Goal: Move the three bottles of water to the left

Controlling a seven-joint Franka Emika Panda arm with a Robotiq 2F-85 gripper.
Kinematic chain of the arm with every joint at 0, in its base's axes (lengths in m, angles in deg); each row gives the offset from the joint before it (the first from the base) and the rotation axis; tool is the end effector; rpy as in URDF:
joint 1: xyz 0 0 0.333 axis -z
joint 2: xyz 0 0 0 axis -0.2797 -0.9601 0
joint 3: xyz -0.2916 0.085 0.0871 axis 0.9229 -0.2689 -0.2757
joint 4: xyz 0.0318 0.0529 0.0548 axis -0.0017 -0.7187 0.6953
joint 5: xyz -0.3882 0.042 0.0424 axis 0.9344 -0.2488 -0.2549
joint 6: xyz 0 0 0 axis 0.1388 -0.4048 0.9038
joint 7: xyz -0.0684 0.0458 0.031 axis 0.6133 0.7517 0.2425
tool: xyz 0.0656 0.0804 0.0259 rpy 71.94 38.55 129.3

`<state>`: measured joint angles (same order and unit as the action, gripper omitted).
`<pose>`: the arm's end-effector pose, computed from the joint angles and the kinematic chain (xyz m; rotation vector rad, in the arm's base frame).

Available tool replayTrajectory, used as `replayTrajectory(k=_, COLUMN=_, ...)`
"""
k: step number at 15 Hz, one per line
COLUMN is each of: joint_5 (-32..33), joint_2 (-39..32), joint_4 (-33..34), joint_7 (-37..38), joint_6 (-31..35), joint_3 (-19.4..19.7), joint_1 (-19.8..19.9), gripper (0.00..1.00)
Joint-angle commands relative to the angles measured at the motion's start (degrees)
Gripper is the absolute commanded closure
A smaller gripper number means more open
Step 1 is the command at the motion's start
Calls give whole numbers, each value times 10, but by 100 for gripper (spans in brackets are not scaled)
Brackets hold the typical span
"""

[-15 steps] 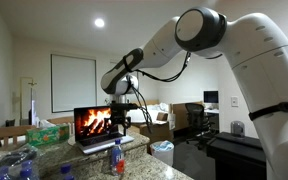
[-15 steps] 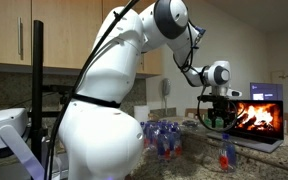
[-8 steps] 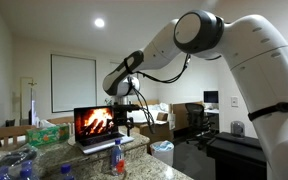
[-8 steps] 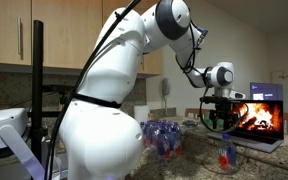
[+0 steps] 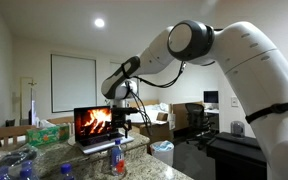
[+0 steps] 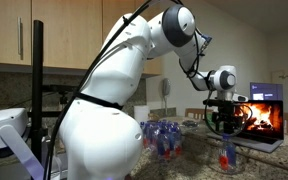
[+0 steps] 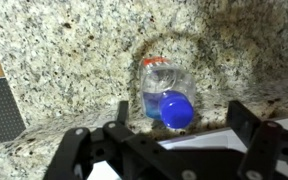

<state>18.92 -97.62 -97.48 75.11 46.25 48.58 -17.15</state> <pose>0.6617 -0.0087 0.3636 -3.0609 0.4583 0.0610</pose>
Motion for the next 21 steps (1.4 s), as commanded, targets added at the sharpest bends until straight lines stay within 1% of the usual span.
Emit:
replayTrajectory(k=1, joint_5=-14, joint_2=-21, joint_4=23, joint_7=-36, joint_6=-8, joint_3=-9, joint_1=11, gripper=27)
replayTrajectory(k=2, joint_5=-15, joint_2=-24, joint_4=26, joint_7=-39, joint_6=-10, joint_3=-10, joint_1=11, gripper=33)
replayTrajectory(k=3, joint_5=-17, joint_2=-26, joint_4=27, joint_7=-44, joint_6=-13, joint_3=-11, joint_1=12, gripper=42)
replayTrajectory(k=9, joint_5=-10, joint_2=-26, joint_4=25, joint_7=-48, joint_6=-14, joint_3=-11, joint_1=9, gripper=80)
replayTrajectory(k=10, joint_5=-14, joint_2=-25, joint_4=24, joint_7=-54, joint_6=-15, joint_3=-13, joint_1=11, gripper=87)
replayTrajectory(k=11, joint_5=-16, joint_2=-21, joint_4=20, joint_7=-66, joint_6=-14, joint_3=-16, joint_1=12, gripper=87)
replayTrajectory(k=12, joint_5=-16, joint_2=-17, joint_4=17, joint_7=-82, joint_6=-13, joint_3=-20, joint_1=13, gripper=84)
replayTrajectory(k=16, joint_5=-15, joint_2=12, joint_4=-1, joint_7=-188, joint_6=-14, joint_3=-42, joint_1=15, gripper=84)
replayTrajectory(k=19, joint_5=8, joint_2=40, joint_4=2, joint_7=-242, joint_6=-42, joint_3=-55, joint_1=0, gripper=84)
replayTrajectory(k=21, joint_5=10, joint_2=55, joint_4=11, joint_7=-277, joint_6=-70, joint_3=-69, joint_1=-7, gripper=84)
